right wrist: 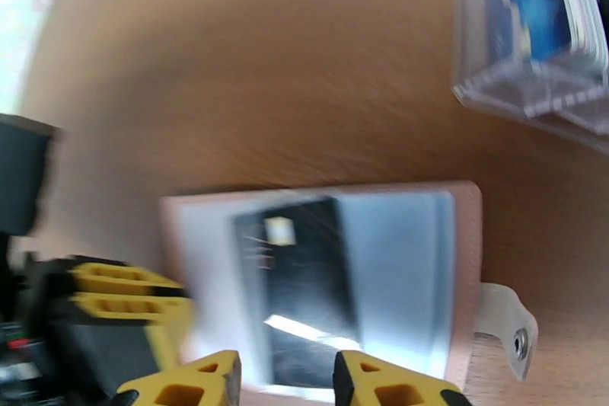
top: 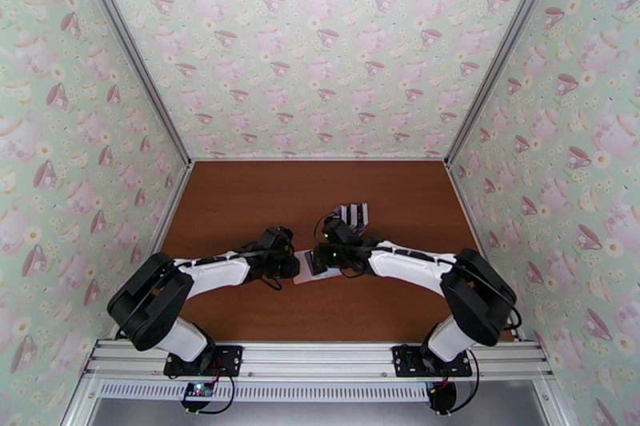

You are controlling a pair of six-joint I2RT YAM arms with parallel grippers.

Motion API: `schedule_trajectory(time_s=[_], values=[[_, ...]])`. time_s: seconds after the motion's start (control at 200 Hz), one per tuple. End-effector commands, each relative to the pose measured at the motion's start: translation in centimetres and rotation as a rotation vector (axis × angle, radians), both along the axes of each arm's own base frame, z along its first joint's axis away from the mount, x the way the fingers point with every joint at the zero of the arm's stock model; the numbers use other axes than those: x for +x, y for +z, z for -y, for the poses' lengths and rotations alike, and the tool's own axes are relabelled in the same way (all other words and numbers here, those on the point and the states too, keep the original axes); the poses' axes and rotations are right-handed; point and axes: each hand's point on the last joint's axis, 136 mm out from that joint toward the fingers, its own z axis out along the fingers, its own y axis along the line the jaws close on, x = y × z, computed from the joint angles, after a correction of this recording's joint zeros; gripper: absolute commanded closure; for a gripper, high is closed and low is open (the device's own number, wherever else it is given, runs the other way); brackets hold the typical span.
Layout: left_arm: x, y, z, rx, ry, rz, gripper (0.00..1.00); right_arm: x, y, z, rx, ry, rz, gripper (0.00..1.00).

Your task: Put the credit cards into the card holder

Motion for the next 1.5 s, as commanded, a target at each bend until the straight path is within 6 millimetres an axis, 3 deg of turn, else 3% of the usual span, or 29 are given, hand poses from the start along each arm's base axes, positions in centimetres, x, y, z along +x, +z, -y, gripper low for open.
schedule_trajectory(time_s=[0.0, 0.346, 0.927, 1.498], values=[[-2.0, -2.2, -1.0, 0.052, -0.015, -0.088, 0.87, 0.2, -0.5, 0.4, -0.086, 0.021, -0.004, 0.6], [-2.1, -2.8, -1.3, 0.056, -0.009, -0.098, 0.93, 0.8, -1.4, -0.3, -0.112, 0.043, -0.012, 0.58], [-2.1, -3.1, -1.6, 0.06, -0.006, -0.107, 0.93, 1.4, -2.6, -1.1, -0.138, 0.069, -0.025, 0.58], [-2.0, -3.4, -1.8, 0.058, 0.002, -0.112, 0.93, 0.6, -1.8, -2.8, -0.086, 0.105, -0.035, 0.61]])
